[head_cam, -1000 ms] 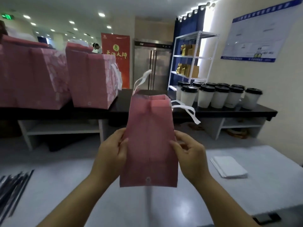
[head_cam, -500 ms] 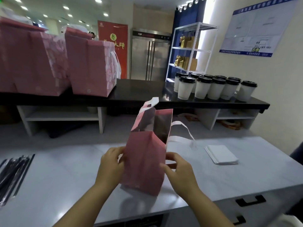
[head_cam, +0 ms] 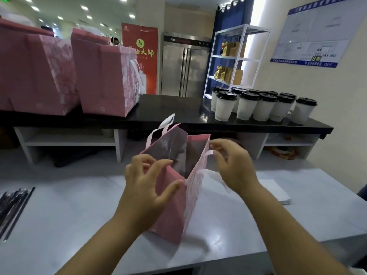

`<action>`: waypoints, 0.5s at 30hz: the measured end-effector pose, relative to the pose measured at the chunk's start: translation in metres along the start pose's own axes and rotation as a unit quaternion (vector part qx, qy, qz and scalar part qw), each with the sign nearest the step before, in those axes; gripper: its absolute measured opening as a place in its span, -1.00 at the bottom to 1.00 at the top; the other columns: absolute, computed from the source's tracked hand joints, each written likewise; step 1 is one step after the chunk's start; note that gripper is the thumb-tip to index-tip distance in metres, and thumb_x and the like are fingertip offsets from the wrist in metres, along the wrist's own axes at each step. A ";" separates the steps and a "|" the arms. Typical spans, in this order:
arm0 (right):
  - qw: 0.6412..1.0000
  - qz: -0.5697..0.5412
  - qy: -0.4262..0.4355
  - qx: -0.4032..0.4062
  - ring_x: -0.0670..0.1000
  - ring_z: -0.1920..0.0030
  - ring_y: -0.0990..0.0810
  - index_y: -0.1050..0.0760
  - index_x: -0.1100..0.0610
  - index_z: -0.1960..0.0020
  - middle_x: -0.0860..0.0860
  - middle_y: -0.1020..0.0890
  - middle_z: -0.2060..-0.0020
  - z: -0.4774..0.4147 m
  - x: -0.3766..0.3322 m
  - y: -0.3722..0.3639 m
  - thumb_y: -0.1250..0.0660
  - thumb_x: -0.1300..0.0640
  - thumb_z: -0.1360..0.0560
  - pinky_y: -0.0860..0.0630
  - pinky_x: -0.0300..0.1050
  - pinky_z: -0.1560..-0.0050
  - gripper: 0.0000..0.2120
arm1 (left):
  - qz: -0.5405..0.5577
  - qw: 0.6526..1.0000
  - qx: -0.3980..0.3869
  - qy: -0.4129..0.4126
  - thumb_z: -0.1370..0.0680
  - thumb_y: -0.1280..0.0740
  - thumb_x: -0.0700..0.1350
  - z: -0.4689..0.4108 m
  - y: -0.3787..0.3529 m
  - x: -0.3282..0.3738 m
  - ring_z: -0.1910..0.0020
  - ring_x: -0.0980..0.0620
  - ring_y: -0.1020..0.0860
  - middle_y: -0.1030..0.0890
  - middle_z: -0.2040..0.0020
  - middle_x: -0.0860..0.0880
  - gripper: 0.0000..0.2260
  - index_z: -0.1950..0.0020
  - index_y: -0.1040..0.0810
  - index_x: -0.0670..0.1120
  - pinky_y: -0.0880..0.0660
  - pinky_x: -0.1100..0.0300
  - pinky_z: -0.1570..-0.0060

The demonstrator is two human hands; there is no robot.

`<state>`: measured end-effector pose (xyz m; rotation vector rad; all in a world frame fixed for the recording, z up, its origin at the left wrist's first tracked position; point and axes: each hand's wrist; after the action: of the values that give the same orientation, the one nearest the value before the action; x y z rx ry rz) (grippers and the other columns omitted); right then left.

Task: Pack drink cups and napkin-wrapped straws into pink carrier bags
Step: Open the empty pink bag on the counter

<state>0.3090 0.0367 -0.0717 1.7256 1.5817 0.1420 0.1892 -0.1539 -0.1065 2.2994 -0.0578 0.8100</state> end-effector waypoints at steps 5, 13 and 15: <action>0.941 0.187 0.023 -0.280 0.06 -0.52 -0.05 -0.24 -0.06 -0.48 -0.09 -0.24 -0.49 -0.047 0.037 -0.005 -0.22 0.30 -0.56 -0.20 0.12 -0.45 -0.45 | -0.114 0.990 -0.034 -0.070 -0.35 -0.26 0.36 -0.016 -0.026 0.004 -0.16 0.05 -0.22 -0.37 -0.16 0.09 -0.52 -0.14 -0.55 0.14 -0.31 0.13 -0.09; 0.943 0.156 0.082 -0.282 -0.02 -0.08 -0.51 -0.59 0.02 -0.12 -0.06 -0.58 -0.04 -0.075 0.059 0.002 -0.30 0.00 -0.54 -0.50 -0.07 -0.14 -0.79 | -0.130 0.990 0.000 -0.062 -0.36 -0.52 -0.11 -0.054 -0.030 -0.019 -0.07 -0.04 -0.41 -0.54 0.03 0.03 -0.77 0.02 -0.63 -0.07 -0.31 0.19 -0.01; 0.940 0.136 0.091 -0.300 -0.06 0.06 -0.52 -0.60 0.02 -0.05 -0.10 -0.55 0.09 -0.076 0.061 0.007 -0.30 -0.03 -0.53 -0.55 -0.09 -0.02 -0.81 | -0.134 0.989 -0.002 -0.060 -0.37 -0.51 -0.21 -0.064 -0.028 -0.026 -0.04 -0.07 -0.45 -0.55 0.05 -0.01 -0.79 0.02 -0.63 -0.09 -0.32 0.17 -0.02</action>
<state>0.2853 0.1263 -0.0396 1.4494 1.2335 0.8537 0.1413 -0.0969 -0.1014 2.2875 0.1916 0.5339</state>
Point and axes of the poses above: each hand's wrist, its own z-axis away from the middle knuckle, its own y-axis out of the back of the hand, x = y × z
